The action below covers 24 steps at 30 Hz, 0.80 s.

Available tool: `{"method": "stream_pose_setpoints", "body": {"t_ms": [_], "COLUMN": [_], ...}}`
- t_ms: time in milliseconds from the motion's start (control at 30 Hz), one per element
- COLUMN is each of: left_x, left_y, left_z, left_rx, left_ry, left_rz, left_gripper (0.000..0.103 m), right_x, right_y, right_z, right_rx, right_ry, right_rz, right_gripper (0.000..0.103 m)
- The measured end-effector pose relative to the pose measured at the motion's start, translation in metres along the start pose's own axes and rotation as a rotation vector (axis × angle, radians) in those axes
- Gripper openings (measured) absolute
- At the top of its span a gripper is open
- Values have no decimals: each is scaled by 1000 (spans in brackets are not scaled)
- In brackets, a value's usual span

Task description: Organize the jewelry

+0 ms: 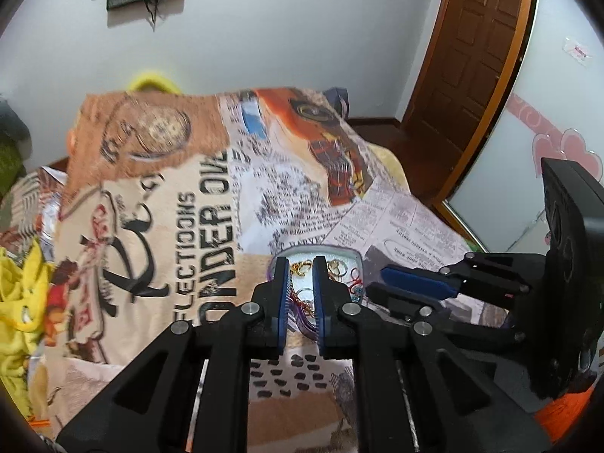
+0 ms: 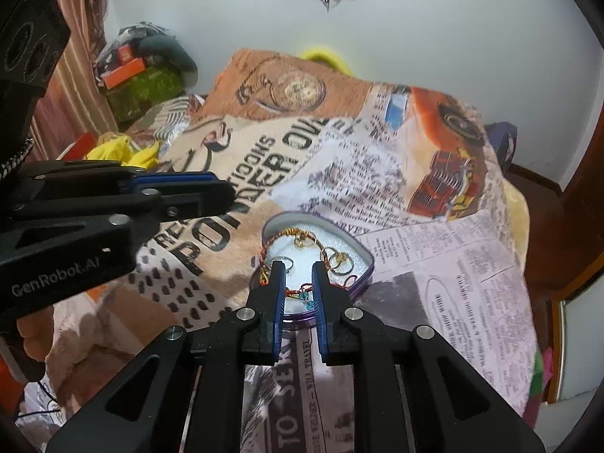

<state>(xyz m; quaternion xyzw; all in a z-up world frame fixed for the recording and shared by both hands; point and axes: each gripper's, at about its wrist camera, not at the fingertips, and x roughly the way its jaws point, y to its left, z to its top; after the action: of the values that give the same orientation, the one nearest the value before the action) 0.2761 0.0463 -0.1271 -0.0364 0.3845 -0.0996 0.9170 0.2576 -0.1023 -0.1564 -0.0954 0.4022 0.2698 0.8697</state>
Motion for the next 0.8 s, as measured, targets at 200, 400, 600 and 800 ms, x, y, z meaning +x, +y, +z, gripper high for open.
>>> {"method": "stream_pose_setpoints", "body": {"t_ms": [200,400,600,800], "left_x": [-63,-139,-205,-246], "left_y": [-14,-38,-62,-74], "left_z": [3,-6,-28,-52], "left_rx": [14,49,66,57], "left_ry": [-139,-327,-518,-636], "left_rz": [50,106,158,198], "left_gripper": [17,20,41,56], "right_x": [-51,-137,-208,-262], "right_y": [8,26,48,69], "right_z": [8,12,1,-24], "right_rx": [0,-5,4,39], "right_ry": [-110,-322,-522,-720], "right_rz": [-41,-93,-143,-219], "right_gripper": [13,13,23,62]}}
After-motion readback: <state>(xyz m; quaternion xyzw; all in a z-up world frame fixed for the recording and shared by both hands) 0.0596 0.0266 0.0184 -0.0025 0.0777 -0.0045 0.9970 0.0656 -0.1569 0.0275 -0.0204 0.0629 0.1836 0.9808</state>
